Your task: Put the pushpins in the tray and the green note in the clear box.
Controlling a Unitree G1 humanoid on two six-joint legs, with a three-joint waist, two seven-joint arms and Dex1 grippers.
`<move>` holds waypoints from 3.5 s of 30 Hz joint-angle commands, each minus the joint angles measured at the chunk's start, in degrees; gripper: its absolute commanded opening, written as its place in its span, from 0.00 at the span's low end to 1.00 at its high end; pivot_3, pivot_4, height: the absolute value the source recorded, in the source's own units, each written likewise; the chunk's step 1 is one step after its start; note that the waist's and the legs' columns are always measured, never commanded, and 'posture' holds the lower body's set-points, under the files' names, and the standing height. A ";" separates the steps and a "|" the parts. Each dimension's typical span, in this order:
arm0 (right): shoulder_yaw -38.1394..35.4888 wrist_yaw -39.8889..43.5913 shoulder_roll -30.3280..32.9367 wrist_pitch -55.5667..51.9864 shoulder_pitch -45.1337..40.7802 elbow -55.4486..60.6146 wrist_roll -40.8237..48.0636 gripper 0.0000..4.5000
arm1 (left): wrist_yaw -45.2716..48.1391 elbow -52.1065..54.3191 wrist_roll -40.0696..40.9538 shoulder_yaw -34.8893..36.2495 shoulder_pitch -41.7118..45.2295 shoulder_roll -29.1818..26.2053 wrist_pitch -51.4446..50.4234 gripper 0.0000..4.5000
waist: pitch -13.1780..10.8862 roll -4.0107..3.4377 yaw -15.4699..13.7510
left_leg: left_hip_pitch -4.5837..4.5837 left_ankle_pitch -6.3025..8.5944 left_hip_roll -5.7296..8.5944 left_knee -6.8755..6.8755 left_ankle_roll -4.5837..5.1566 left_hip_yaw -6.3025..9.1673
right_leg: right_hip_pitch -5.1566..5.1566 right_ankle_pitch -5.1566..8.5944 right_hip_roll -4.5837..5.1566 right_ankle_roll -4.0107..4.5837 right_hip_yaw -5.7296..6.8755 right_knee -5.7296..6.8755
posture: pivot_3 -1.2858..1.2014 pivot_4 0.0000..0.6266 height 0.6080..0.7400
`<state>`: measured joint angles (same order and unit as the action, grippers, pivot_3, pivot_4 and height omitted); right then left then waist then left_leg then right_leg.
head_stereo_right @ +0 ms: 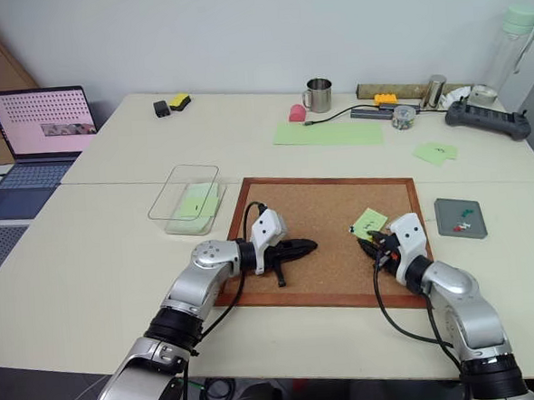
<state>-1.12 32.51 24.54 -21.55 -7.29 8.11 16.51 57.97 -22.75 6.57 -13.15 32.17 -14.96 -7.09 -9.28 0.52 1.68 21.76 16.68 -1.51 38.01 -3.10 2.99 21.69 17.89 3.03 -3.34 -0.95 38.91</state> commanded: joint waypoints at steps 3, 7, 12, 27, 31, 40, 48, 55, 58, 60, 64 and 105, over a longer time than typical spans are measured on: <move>-1.37 -0.66 -0.76 1.28 -0.37 0.48 0.26 0.01 | 0.24 0.21 -0.19 -0.92 -0.90 0.16 -0.49 0.00 | 0.00 0.00 0.00 | 0.00 0.00 0.00 0.00 0.00 0.00 | 0.00 0.00 0.00 0.00 0.00 0.00 | 0.52 0.24 1.00; -2.02 -0.62 -1.01 1.16 -0.29 0.70 0.70 0.01 | 0.29 0.23 -0.20 -0.91 -0.85 0.11 -0.46 0.00 | 0.00 0.00 0.00 | 0.00 0.00 0.00 0.00 0.00 0.00 | 0.00 0.00 0.00 0.00 0.00 0.00 | 0.52 0.24 1.00; -5.82 0.24 -3.31 -2.43 -0.67 6.59 9.10 0.01 | 0.49 0.07 -0.18 -0.80 -0.74 -0.16 -0.42 0.00 | 0.00 0.00 0.00 | 0.00 0.00 0.00 0.00 0.00 0.00 | 0.00 0.00 0.00 0.00 0.00 0.01 | 0.52 0.24 1.00; -14.17 -12.32 -1.19 0.86 -4.88 2.60 3.57 0.01 | 0.81 -0.26 -0.31 -0.92 -0.42 -0.29 -0.33 0.00 | 0.00 0.00 0.00 | 0.00 0.00 0.00 0.00 0.00 0.00 | 0.00 0.00 0.00 0.00 -0.01 0.02 | 0.52 0.24 1.00; -18.05 -18.64 1.08 1.49 -7.90 -5.08 -0.58 0.01 | 0.86 -0.31 -0.33 -0.99 -0.35 -0.23 -0.30 0.00 | 0.00 0.00 -0.08 | 0.00 0.00 0.01 0.00 0.00 -0.02 | 0.00 0.00 0.01 0.00 -0.01 0.02 | 0.52 0.24 1.00; -22.45 -20.92 2.33 -1.34 -13.22 -17.40 1.00 0.13 | 0.76 -0.23 -0.45 -0.96 -0.49 -0.39 0.02 0.00 | 0.01 -0.03 -0.01 | -0.01 0.00 0.00 0.00 0.00 -0.07 | 0.00 0.00 0.01 0.00 -0.05 0.06 | 0.52 0.24 1.00; -22.43 -20.85 2.71 -0.31 -12.57 -18.50 0.92 0.52 | 0.22 0.50 -0.48 -0.76 -1.26 -0.71 -0.07 0.00 | 0.01 -0.03 0.00 | -0.01 0.00 0.00 -0.01 0.00 -0.07 | 0.00 0.00 0.01 0.00 -0.05 0.05 | 0.52 0.24 1.00; -22.30 -20.46 2.77 0.54 -11.85 -17.08 0.86 0.52 | 0.31 0.30 -0.48 -0.86 -1.01 -0.57 0.01 0.00 | 0.01 -0.03 0.00 | -0.01 0.00 -0.01 -0.01 0.00 -0.07 | 0.00 0.00 0.01 0.00 -0.05 0.04 | 0.52 0.24 1.00; -19.42 -15.87 1.97 1.03 -10.14 -12.39 2.41 0.52 | 0.40 -0.04 -0.52 -0.88 -0.80 -0.52 0.20 0.00 | 0.01 -0.03 -0.01 | -0.01 0.00 0.00 -0.01 0.00 -0.07 | 0.00 0.00 0.01 0.00 -0.05 0.04 | 0.52 0.24 1.00; -16.74 -12.07 1.36 0.38 -8.67 -8.79 3.78 0.52 | 0.45 -0.23 -0.50 -0.87 -0.65 -0.46 0.23 0.00 | 0.01 -0.03 0.00 | 0.00 0.00 -0.01 -0.01 0.00 -0.07 | 0.01 0.00 0.01 0.00 -0.04 0.04 | 0.52 0.24 1.00; -8.72 -4.86 1.32 0.28 -5.41 -1.80 3.74 0.52 | 0.44 -0.03 -0.49 -0.96 -0.72 -0.34 0.08 0.00 | 0.01 -0.03 0.01 | -0.01 0.00 -0.01 -0.01 0.00 -0.04 | 0.00 0.00 0.00 0.00 -0.03 0.05 | 0.52 0.24 1.00; 3.13 1.87 -3.42 4.14 -8.32 2.52 -0.55 0.02 | -0.26 1.73 -0.15 -0.63 -1.81 -0.66 -1.02 0.00 | 0.00 -0.02 0.01 | 0.03 0.00 -0.01 -0.01 0.00 0.00 | 0.04 0.00 0.00 0.00 0.00 0.01 | 0.52 0.24 1.00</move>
<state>2.54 32.10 21.35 -20.52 -14.58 2.46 13.12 57.78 -20.89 6.53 -13.15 31.14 -15.55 -7.37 -9.28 0.49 1.69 21.80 16.68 -1.52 37.99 -3.10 2.99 21.74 17.89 3.02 -3.34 -0.95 38.92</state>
